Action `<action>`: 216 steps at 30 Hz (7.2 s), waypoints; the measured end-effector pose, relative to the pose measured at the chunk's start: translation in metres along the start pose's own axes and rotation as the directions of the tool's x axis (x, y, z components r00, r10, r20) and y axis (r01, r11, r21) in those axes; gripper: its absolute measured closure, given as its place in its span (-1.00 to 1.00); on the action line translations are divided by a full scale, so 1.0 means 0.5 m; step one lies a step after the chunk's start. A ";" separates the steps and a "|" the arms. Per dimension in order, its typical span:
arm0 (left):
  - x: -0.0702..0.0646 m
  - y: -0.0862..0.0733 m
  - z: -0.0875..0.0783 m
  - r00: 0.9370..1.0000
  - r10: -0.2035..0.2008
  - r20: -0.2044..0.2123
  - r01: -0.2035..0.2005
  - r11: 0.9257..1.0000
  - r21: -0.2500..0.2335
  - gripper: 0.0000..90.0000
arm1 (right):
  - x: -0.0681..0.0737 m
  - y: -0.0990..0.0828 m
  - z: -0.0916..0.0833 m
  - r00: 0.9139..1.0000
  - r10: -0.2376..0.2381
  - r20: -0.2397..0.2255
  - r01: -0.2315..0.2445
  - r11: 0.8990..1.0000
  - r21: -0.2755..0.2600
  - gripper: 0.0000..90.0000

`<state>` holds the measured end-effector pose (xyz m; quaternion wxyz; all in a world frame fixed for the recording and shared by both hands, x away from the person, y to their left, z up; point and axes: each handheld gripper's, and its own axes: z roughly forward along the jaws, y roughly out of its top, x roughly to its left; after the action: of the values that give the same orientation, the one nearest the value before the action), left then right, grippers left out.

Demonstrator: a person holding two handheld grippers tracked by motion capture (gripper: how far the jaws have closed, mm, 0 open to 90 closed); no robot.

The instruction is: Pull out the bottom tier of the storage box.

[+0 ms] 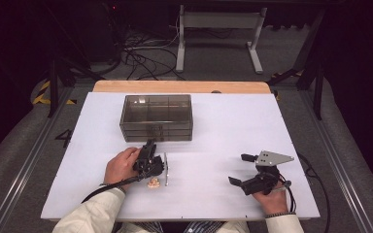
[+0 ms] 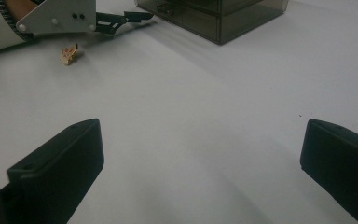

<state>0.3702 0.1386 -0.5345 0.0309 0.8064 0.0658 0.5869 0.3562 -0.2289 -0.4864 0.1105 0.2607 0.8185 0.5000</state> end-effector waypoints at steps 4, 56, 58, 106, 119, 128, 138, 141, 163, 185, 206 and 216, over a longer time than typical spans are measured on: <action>0.000 0.008 0.006 1.000 0.003 -0.001 -0.003 1.000 -0.007 0.55 | 0.000 0.000 0.000 1.000 -0.001 -0.001 0.001 1.000 0.000 -1.00; 0.001 0.017 0.013 1.000 0.019 0.011 -0.020 0.999 0.025 0.76 | 0.002 0.000 0.000 1.000 -0.006 -0.008 0.006 1.000 0.000 -1.00; 0.004 0.017 0.004 1.000 0.012 0.021 -0.013 1.000 0.027 0.76 | 0.002 0.000 0.001 1.000 -0.005 -0.008 0.005 1.000 0.002 -1.00; 0.053 0.006 -0.068 0.974 -0.109 0.200 0.132 0.986 -0.104 0.62 | 0.001 0.000 0.001 1.000 -0.005 -0.003 0.005 1.000 0.004 -1.00; 0.087 -0.018 -0.084 0.903 -0.232 0.362 0.308 0.937 -0.167 0.44 | 0.001 0.000 0.002 1.000 -0.005 -0.003 0.005 1.000 0.003 -1.00; 0.105 -0.030 -0.087 0.838 -0.305 0.451 0.416 0.894 -0.168 0.27 | 0.001 0.000 0.002 1.000 -0.003 -0.004 0.003 1.000 0.004 -1.00; 0.129 -0.040 -0.081 0.762 -0.345 0.549 0.496 0.855 -0.152 0.39 | 0.001 0.000 0.003 1.000 -0.004 -0.004 0.004 1.000 0.008 -1.00; 0.143 -0.044 -0.076 0.714 -0.360 0.600 0.536 0.833 -0.138 0.38 | 0.001 0.000 0.002 1.000 -0.003 -0.004 0.003 1.000 0.008 -1.00; 0.199 -0.081 -0.007 0.424 -0.431 0.796 0.666 0.745 0.048 0.33 | 0.001 0.000 0.001 1.000 -0.007 -0.005 0.007 1.000 0.005 -1.00; 0.200 -0.089 0.050 0.450 -0.496 0.742 0.617 0.774 0.143 0.35 | 0.002 0.000 0.000 1.000 -0.008 -0.005 0.008 1.000 0.002 -1.00; 0.191 -0.083 0.057 0.435 -0.439 0.786 0.549 0.821 0.155 0.44 | 0.001 0.000 0.002 1.000 -0.006 -0.006 0.006 1.000 0.008 -1.00; 0.190 -0.084 0.044 0.412 -0.368 0.834 0.486 0.863 0.140 0.50 | 0.001 0.000 0.002 1.000 -0.007 -0.005 0.007 1.000 0.008 -1.00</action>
<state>0.4167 0.1942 -0.4572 0.2566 0.9380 0.2096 0.1020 0.3563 -0.2279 -0.4871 0.1093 0.2569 0.8218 0.4967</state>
